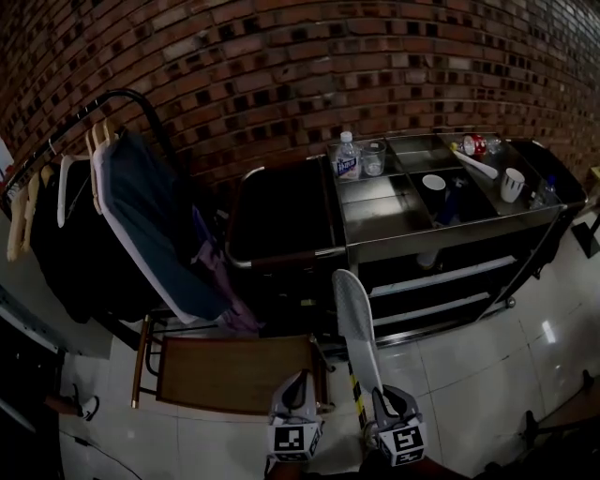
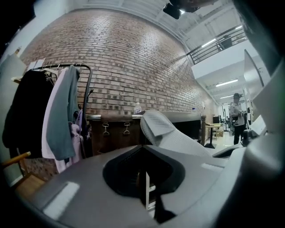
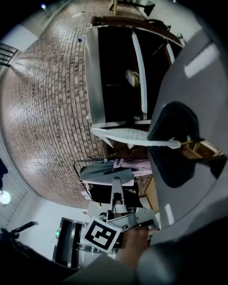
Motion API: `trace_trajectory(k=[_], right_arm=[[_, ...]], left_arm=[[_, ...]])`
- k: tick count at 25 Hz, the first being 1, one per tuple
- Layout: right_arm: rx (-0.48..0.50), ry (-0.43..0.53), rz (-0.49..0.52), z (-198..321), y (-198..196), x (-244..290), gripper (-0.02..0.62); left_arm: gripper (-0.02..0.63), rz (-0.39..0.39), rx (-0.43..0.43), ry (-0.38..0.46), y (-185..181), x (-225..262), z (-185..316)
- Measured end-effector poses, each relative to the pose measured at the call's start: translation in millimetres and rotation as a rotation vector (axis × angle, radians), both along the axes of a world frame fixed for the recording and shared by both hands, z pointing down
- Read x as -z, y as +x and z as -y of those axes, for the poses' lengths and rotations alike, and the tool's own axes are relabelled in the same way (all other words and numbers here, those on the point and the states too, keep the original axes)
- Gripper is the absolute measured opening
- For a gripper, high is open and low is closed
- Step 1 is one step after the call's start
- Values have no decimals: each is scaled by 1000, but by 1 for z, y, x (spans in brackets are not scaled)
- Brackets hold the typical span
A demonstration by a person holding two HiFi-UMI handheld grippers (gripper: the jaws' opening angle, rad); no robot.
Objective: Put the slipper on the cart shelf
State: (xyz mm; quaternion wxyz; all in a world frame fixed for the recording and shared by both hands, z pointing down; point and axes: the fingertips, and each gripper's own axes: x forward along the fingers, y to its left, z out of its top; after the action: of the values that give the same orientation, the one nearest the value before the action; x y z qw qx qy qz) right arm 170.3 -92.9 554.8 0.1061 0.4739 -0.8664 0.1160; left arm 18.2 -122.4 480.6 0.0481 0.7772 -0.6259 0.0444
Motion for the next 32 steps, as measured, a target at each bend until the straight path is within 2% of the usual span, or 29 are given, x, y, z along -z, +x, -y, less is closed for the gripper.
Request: trace_trajectory(k=[3, 6, 10, 24, 32], right_arm=[[-16, -10, -28, 7, 33, -10, 37], [-38, -35, -39, 13, 61, -19, 37], [-23, -72, -54, 15, 79, -29, 37], [-25, -167, -55, 77, 92, -57, 37], [-60, -219, 51, 152, 86, -51, 37]], left_arm=[[15, 1, -8, -21, 22, -13, 0], [15, -9, 2, -16, 37, -6, 3], [15, -5, 14, -7, 47, -4, 8], [15, -23, 21, 48, 63, 16, 34], [15, -32, 42, 48, 57, 8, 64]])
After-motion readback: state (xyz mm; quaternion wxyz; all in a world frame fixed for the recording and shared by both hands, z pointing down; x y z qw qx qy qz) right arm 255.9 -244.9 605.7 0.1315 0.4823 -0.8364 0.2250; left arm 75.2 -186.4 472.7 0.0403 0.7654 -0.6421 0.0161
